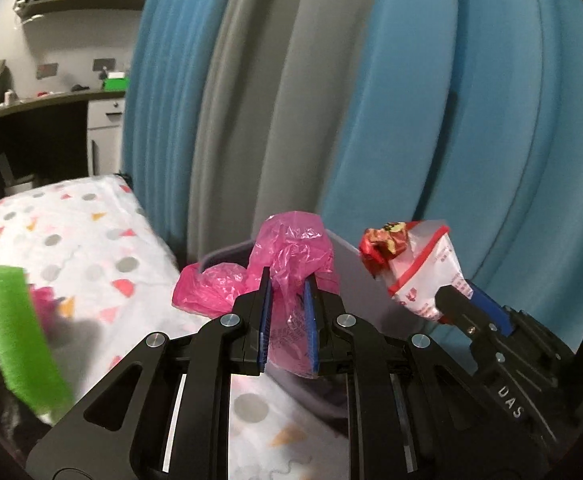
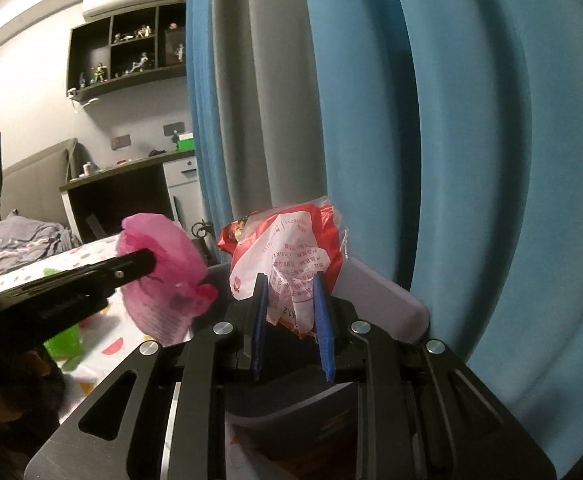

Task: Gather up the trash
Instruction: 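Carry both items over the grey bin and open both tools to drop them, then move both tools back over the remaining trash pile, then grasp the black plastic bag with the right tool while the left tool grasps the snack wrapper, then carry both items over the grey bin and open both tools to release them, then move both tools away from the bin back toward the paper cups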

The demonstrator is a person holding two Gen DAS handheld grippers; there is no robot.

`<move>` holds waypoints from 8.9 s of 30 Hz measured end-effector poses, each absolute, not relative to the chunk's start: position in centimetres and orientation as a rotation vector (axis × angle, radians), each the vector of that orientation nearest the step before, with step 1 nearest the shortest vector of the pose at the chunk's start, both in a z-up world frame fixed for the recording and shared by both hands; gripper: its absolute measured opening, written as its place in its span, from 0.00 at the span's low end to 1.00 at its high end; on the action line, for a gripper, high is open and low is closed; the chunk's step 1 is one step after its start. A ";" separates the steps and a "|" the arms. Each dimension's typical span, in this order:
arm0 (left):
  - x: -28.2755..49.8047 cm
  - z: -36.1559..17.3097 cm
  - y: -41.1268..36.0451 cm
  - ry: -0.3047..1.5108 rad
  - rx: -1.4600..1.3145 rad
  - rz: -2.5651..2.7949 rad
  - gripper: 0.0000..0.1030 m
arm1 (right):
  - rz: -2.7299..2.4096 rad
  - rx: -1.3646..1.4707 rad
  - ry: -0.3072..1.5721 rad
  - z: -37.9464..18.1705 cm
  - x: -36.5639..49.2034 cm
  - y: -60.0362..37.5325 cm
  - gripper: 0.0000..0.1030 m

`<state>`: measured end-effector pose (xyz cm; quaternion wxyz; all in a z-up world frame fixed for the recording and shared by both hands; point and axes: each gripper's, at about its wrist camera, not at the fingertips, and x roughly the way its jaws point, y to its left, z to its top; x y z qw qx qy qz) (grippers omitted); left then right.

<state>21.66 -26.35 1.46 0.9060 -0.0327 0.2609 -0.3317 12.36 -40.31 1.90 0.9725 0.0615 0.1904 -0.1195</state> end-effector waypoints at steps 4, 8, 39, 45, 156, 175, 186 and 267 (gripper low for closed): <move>23.4 0.7 -27.3 0.568 -0.087 -0.716 0.14 | -0.243 0.137 0.409 1.2 13.2 -41.0 0.23; 24.4 0.0 -28.3 0.591 -0.088 -0.727 0.14 | -0.244 0.155 0.425 0.7 13.3 -41.6 0.23; 21.1 0.9 -20.7 0.472 -0.083 -0.414 0.95 | -0.247 0.173 0.517 0.1 17.3 -41.2 0.44; 19.0 0.8 -17.6 0.456 -0.080 -0.350 0.95 | -0.222 0.137 0.465 1.8 14.4 -39.1 0.58; 12.2 -2.0 -2.0 0.619 -0.177 -0.260 0.33 | 0.148 0.106 0.530 0.7 9.7 -23.0 0.07; 10.2 2.6 -8.4 0.502 -0.094 -0.441 0.33 | 0.080 0.130 0.464 2.6 8.3 -27.0 0.07; 13.8 4.6 -16.8 0.462 -0.059 -0.604 0.33 | -0.081 0.121 0.379 4.8 8.8 -33.2 0.07; 19.9 0.0 -19.7 0.486 -0.020 -0.495 0.94 | -0.225 0.187 0.417 2.4 12.8 -39.1 0.85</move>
